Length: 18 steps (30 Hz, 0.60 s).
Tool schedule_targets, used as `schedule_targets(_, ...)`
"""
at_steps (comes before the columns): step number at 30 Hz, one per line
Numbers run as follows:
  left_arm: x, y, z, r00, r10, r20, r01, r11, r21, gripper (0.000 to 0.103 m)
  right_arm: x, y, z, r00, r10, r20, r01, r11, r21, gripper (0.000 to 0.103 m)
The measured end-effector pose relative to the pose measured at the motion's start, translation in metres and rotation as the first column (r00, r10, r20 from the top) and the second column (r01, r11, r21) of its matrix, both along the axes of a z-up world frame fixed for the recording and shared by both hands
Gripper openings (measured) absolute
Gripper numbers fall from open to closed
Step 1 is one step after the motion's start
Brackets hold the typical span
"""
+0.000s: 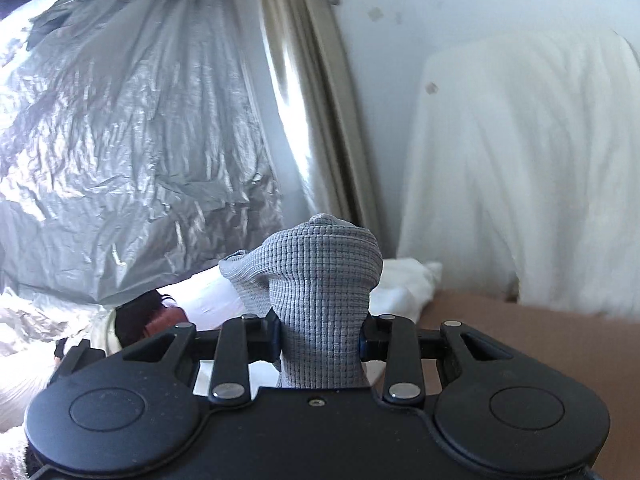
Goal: Fold clothes
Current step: 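Lift the folded shirt with the left gripper while the right gripper holds its other end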
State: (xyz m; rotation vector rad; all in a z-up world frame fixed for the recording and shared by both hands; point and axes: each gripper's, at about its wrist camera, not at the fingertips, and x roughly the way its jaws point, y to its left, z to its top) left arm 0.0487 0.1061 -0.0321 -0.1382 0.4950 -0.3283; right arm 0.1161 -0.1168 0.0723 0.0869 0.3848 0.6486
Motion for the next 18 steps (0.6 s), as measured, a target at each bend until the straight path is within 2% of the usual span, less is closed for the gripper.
schedule_targets(4,-0.009,0.03,0.026,0.996,0.083,0.043,-0.082,0.997,-0.015,0.019,0.004,0.014,0.026,0.998,0.066,0.006,-0.066,0.997,0.028,0.037)
schedule_targets(8,-0.001,0.064,0.042,0.985,0.171,0.035,-0.171,0.985,0.011,0.019,0.027,0.047,0.041,0.987,0.159,-0.013,-0.157,0.984,0.087,0.037)
schedule_targets(10,0.013,0.082,0.045,0.969,0.245,0.019,-0.246,0.969,0.008,0.019,0.049,0.067,0.042,0.976,0.216,-0.03,-0.212,0.97,0.118,0.037)
schedule_targets(12,0.038,0.102,0.047,0.949,0.313,-0.016,-0.313,0.95,0.001,0.019,0.081,0.088,0.038,0.96,0.271,-0.066,-0.254,0.948,0.194,0.037)
schedule_targets(14,0.075,0.124,0.038,0.928,0.362,-0.084,-0.362,0.932,0.015,0.02,0.123,0.105,0.017,0.948,0.295,-0.122,-0.258,0.933,0.251,0.037)
schedule_targets(17,0.139,0.152,0.003,0.882,0.412,-0.228,-0.414,0.909,0.044,0.023,0.192,0.128,-0.029,0.928,0.302,-0.219,-0.229,0.925,0.304,0.047)
schedule_targets(18,0.155,0.166,-0.02,0.856,0.421,-0.3,-0.437,0.9,0.016,0.023,0.216,0.134,-0.055,0.927,0.27,-0.261,-0.198,0.942,0.27,0.06)
